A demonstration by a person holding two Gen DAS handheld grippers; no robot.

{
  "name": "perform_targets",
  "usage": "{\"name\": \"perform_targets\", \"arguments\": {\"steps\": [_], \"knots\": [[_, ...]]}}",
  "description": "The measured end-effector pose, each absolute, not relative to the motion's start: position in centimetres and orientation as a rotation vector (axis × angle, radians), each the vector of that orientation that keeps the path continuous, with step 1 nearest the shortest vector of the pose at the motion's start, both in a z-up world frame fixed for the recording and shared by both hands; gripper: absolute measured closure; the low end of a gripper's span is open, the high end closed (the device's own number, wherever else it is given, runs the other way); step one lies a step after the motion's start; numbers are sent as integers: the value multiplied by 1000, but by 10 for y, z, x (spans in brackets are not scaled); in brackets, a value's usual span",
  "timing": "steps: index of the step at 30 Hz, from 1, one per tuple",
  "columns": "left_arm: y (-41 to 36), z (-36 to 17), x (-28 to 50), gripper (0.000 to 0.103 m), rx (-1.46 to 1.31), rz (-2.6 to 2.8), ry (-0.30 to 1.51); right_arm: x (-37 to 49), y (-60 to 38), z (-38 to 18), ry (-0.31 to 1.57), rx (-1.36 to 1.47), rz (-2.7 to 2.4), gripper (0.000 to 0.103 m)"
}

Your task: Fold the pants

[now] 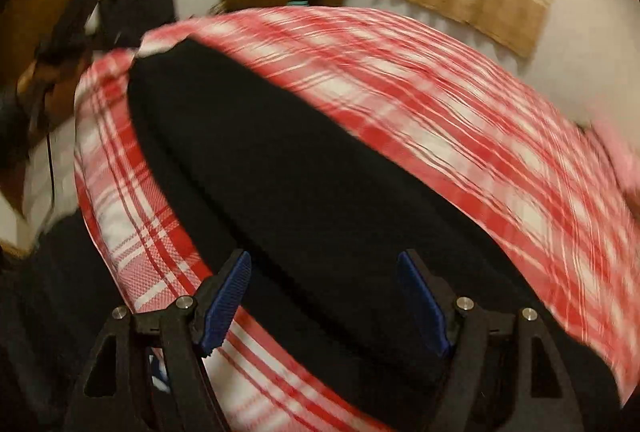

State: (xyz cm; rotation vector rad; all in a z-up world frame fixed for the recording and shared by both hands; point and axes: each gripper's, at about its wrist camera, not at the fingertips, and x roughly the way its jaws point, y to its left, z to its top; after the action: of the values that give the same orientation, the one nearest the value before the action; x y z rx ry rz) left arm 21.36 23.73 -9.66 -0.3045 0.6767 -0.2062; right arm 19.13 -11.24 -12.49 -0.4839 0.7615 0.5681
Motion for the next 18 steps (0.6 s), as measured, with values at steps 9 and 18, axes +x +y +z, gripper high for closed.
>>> {"name": "perform_targets", "arguments": {"steps": [9,18], "knots": [[221,-107,223,44,-250,-200,737,196,-80,-142,717,-589,571,29],[234,-115,222,44,-275,-146,768,187,-75,-152,684,-677,567,32]]}}
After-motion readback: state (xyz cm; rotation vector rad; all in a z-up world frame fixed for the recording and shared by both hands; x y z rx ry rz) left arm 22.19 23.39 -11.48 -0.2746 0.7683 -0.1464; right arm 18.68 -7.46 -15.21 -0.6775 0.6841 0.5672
